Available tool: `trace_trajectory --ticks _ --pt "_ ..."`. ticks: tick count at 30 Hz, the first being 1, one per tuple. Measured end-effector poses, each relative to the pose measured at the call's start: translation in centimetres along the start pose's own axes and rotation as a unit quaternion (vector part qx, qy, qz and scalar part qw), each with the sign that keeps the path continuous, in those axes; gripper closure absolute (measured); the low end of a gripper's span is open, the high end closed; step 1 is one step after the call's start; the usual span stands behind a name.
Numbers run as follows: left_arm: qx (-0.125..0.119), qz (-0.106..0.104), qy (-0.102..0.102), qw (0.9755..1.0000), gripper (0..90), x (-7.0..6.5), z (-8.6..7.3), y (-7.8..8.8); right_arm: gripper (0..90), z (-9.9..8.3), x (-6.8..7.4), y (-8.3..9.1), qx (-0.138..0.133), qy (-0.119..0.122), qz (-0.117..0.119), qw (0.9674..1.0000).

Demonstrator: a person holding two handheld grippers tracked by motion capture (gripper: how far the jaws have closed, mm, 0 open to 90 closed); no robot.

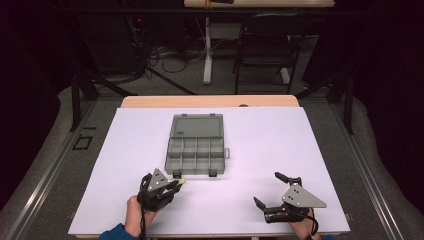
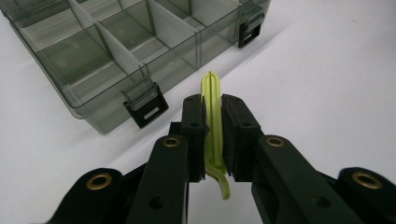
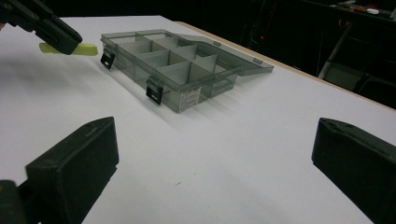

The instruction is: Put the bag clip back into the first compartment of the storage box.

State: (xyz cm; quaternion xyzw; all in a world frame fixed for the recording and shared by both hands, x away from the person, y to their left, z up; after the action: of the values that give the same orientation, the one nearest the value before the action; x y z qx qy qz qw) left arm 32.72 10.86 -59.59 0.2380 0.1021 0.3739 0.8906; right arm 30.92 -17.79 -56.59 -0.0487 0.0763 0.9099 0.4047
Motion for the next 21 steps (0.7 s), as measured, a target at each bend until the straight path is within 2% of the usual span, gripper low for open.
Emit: trace_trajectory --ticks 21 --pt "0.001 0.014 0.000 0.9999 80.2 1.8 1.0 0.9 0.1 0.0 0.1 -0.1 0.000 -0.001 0.001 1.0000"
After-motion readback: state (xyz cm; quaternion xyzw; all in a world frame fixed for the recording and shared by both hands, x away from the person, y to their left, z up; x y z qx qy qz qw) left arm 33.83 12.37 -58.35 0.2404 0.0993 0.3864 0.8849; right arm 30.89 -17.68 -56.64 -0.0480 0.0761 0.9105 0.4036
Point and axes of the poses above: each handheld gripper's, and its own axes: y roughly backward along the jaws, z roughly out of its top, x roughly to its left, the point moved 10 cm from there along -y, roughly forward along the jaws, and after that the axes turned 11 degrees about -x, right-handed, at the moved point
